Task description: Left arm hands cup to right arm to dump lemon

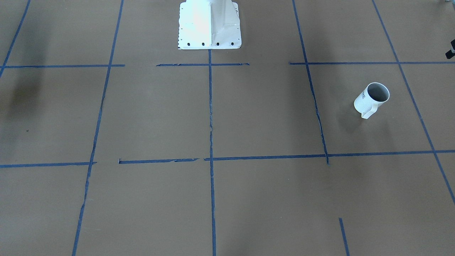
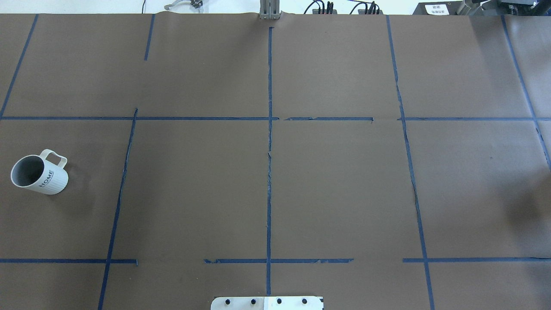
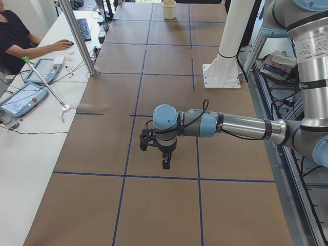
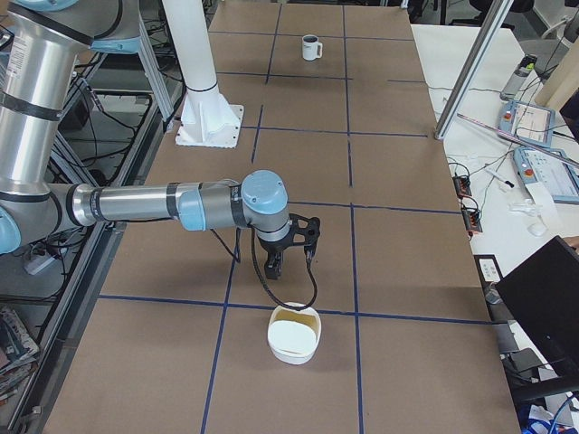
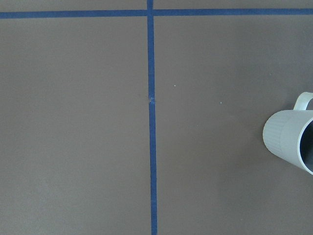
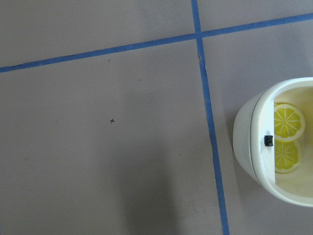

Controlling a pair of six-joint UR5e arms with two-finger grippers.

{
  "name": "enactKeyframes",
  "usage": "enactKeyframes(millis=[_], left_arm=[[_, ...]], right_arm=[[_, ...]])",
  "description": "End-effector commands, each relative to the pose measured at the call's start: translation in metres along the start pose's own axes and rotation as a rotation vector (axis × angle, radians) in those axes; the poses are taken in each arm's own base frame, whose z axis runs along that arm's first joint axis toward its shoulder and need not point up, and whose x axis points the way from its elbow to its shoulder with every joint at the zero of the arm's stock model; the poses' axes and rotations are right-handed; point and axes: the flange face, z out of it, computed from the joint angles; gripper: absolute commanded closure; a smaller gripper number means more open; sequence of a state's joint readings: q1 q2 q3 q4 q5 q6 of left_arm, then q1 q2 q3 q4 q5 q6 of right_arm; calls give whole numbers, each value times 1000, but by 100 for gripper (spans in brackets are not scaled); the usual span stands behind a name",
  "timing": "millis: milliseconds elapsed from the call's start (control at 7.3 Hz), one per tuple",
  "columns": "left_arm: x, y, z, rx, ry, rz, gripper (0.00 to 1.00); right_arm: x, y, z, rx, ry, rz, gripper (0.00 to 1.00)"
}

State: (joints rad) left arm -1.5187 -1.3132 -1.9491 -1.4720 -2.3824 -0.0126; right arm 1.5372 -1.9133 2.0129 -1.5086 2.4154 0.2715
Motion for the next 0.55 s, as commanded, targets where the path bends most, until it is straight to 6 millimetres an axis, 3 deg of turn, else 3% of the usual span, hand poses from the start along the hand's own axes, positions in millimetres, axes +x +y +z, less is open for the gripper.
enactKeyframes(millis=[0,411], left_arm=[[1,-2,-1,3,0,2,0],[14,-5,-12,25,0,27,0]], right_arm=[[-3,-5,-1,2,-1,-5,0],[-14,-6,4,-13,-7,-34,0]])
